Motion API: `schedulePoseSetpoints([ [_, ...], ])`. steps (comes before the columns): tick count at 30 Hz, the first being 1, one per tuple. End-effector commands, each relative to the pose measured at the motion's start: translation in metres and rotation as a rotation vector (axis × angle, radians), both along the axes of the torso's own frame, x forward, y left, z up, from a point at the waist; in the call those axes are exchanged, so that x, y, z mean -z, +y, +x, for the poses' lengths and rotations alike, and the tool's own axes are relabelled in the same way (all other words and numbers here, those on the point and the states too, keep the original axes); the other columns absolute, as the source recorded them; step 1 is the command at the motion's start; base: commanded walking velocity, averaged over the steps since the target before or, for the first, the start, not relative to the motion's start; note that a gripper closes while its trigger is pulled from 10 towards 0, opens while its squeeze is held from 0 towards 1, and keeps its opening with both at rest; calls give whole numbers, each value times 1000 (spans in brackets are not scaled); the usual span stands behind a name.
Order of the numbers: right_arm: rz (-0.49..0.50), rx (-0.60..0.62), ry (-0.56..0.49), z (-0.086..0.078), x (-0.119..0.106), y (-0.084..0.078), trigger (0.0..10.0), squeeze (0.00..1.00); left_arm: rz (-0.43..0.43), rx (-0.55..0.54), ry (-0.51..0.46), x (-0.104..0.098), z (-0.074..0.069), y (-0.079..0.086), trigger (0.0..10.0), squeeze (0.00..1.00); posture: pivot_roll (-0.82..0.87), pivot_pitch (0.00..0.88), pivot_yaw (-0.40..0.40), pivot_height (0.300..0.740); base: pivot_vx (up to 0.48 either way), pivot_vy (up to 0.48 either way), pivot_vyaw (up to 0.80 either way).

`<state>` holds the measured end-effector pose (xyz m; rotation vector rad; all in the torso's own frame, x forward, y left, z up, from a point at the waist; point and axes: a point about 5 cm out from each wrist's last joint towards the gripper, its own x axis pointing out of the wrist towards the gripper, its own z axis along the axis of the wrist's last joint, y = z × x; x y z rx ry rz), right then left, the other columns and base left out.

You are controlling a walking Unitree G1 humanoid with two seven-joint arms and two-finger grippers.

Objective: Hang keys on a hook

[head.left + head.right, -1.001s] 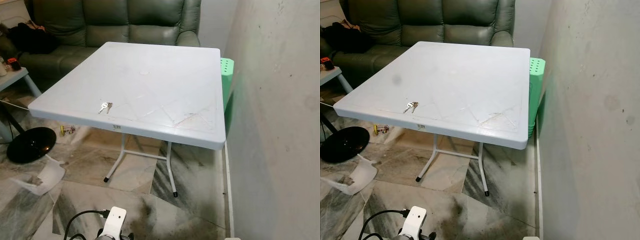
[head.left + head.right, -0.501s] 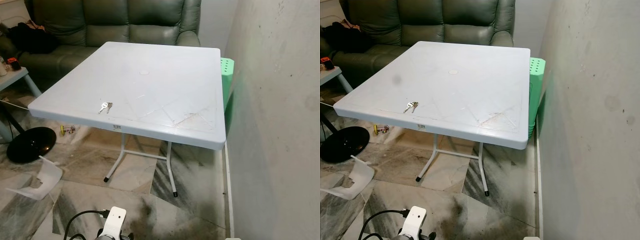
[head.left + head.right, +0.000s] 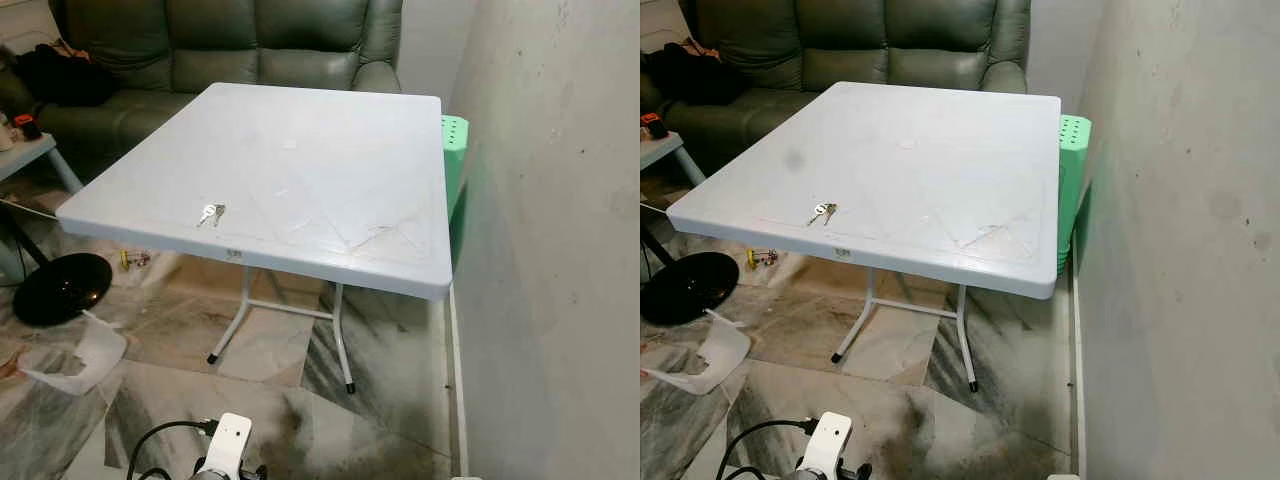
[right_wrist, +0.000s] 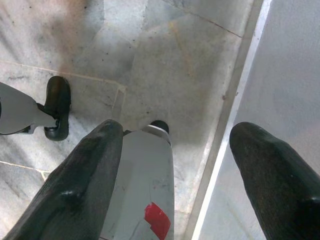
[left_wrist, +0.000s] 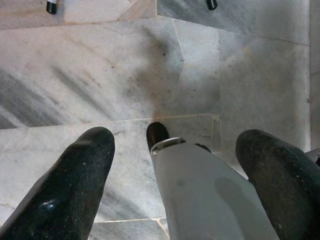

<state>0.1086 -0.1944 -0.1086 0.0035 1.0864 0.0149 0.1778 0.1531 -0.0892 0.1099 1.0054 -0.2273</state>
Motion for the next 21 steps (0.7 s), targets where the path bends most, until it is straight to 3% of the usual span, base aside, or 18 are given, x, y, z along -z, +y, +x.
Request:
schedulePoseSetpoints([
  [1, 4, 13, -8, 1, 0, 0, 10000, 0, 9, -9, -4, -1, 2, 3, 10000, 0, 106, 0, -1, 740, 0, 0, 0],
  [21, 11, 21, -14, 3, -1, 3, 10000, 0, 9, -22, -6, -2, 4, 4, 10000, 0, 109, 0, 3, 740, 0, 0, 0],
])
